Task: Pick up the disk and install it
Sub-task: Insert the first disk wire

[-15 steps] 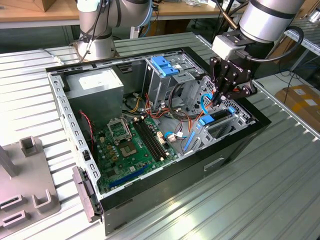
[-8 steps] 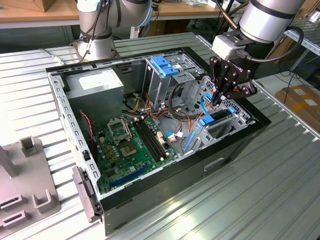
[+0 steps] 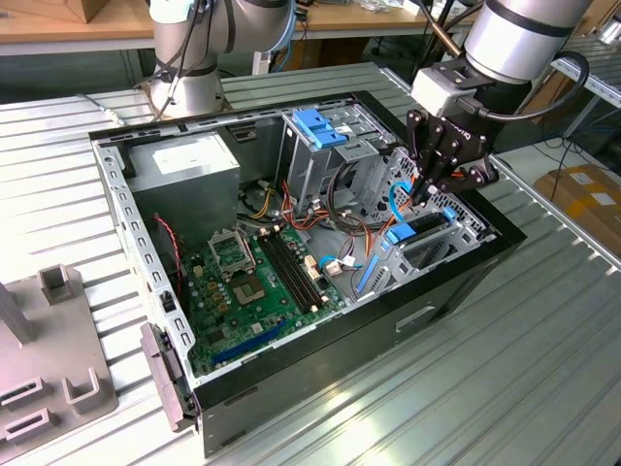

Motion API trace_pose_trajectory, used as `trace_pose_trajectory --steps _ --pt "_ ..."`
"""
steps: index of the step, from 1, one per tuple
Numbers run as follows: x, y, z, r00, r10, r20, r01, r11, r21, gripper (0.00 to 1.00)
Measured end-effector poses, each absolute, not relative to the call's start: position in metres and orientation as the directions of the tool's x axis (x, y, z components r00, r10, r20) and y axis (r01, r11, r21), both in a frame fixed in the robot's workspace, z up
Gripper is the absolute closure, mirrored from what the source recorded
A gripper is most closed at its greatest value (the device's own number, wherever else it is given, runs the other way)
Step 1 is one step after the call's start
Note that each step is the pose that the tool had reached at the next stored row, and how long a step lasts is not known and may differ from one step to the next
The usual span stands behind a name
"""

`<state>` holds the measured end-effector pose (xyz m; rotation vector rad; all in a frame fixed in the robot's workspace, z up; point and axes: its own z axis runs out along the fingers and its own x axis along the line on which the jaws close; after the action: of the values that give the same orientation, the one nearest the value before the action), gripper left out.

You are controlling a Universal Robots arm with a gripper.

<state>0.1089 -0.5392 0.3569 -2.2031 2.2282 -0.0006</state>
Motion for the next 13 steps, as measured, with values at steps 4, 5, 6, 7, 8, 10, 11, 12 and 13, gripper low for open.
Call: trace_pose_trajectory --steps 4,5,6,7,8,10,11,12,13 --pt "0.109 -0.541 0.357 -0.011 -1.000 -0.006 -1.000 0.011 -0.006 0.84" --pt "0.109 -0.542 0.357 -0.011 -1.000 -0.006 -1.000 0.011 -0.006 0.84" --pt "0.109 -0.542 0.357 -0.011 -1.000 -0.006 -1.000 0.011 -0.006 0.84" --pt "0.109 -0.542 0.357 -0.011 -1.000 -0.006 -1.000 0.011 -0.006 0.84" --pt "0.108 -0.543 0.357 -0.010 -1.000 -0.006 -1.000 0.010 -0.006 0.84" --pt "0.107 -0.543 0.357 -0.009 -1.000 -0.007 -1.000 0.009 -0.008 0.84" --pt "0.107 -0.545 0.357 -0.009 -1.000 -0.008 -1.000 0.009 -0.008 0.84" --pt "0.107 -0.548 0.357 -0.009 -1.000 -0.008 -1.000 0.009 -0.009 0.84" --pt "0.107 -0.552 0.357 -0.008 -1.000 -0.008 -1.000 0.008 -0.010 0.84"
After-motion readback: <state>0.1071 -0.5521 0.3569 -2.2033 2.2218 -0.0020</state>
